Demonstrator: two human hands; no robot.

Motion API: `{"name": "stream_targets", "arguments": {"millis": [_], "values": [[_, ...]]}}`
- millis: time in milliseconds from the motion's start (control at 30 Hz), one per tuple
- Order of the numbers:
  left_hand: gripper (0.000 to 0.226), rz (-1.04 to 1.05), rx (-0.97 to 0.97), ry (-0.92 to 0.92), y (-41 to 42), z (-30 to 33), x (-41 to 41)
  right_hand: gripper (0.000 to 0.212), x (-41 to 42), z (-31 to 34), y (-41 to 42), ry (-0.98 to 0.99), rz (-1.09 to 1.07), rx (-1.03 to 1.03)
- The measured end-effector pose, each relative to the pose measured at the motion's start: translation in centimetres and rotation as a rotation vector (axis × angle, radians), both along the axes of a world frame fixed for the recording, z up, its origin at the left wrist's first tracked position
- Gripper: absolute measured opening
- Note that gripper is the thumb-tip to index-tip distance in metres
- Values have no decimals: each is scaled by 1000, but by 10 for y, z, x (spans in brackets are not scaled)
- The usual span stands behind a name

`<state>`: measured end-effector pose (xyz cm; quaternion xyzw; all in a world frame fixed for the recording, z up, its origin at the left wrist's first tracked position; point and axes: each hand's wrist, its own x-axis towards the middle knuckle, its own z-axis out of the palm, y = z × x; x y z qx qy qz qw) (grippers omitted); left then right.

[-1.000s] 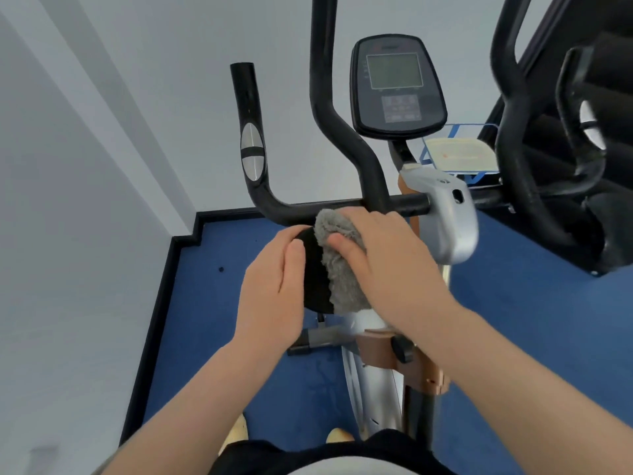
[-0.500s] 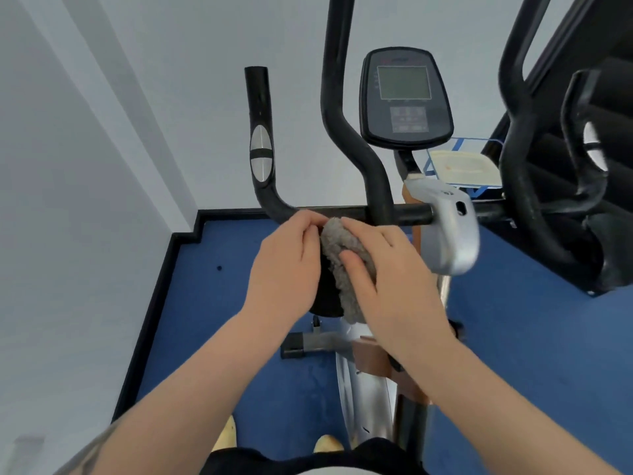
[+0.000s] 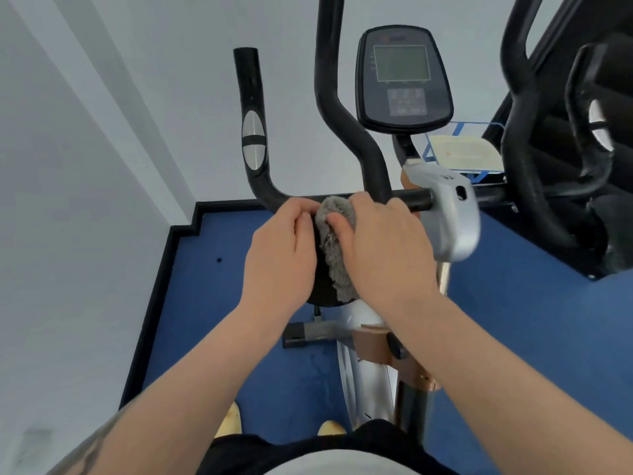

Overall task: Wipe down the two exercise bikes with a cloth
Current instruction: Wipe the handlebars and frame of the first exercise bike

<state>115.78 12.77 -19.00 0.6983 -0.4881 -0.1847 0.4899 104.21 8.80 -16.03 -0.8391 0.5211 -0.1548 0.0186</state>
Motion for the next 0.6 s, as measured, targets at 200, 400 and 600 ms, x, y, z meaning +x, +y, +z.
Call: {"name": "stream_targets", "arguments": {"millis": [200, 400, 600], "values": [[30, -9, -9, 12, 2, 2, -2, 49, -14, -4, 10, -47, 13, 13], [29, 27, -57, 61, 3, 0, -4, 53, -11, -8, 13, -65, 30, 35], [28, 34, -50, 27, 3, -2, -4, 41, -1, -1, -2, 0, 15, 16]]}}
